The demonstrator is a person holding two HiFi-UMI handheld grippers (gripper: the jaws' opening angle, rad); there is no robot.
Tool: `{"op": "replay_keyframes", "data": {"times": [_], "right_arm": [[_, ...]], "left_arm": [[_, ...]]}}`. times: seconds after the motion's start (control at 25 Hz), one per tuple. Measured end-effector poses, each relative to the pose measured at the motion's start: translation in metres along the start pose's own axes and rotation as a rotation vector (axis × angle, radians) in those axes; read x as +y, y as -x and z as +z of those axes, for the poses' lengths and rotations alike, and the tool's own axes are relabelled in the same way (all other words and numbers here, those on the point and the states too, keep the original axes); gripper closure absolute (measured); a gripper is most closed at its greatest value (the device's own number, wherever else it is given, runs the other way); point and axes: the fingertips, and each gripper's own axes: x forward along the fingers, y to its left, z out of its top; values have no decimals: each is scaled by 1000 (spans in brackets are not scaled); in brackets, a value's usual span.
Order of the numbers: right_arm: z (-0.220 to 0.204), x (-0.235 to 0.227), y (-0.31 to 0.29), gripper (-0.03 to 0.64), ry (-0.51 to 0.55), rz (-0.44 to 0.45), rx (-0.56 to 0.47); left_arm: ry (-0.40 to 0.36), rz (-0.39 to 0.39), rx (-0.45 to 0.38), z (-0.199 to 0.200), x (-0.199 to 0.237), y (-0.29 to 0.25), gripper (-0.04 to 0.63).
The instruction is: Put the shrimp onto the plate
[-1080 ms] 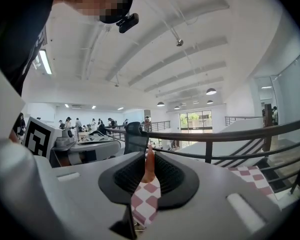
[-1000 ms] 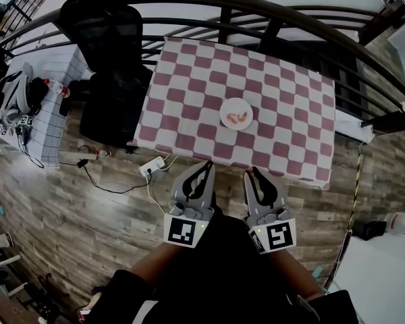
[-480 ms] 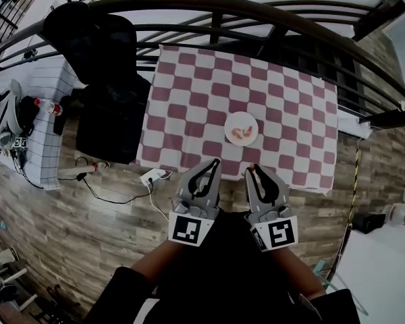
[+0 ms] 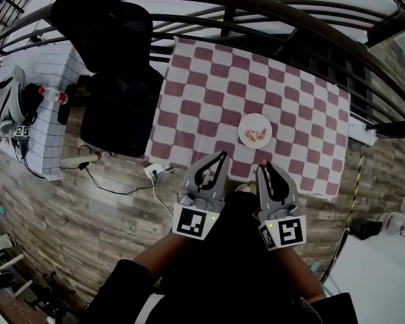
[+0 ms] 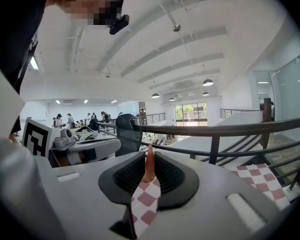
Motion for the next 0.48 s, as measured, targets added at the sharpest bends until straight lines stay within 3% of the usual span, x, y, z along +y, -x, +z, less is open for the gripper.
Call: {"op": "replay_keyframes", "data": {"times": [0.48], "right_arm": [[0,12,-2,560,-3,63,7]], "left_arm": [[82,75,-36,-1,13,20,588]]}}
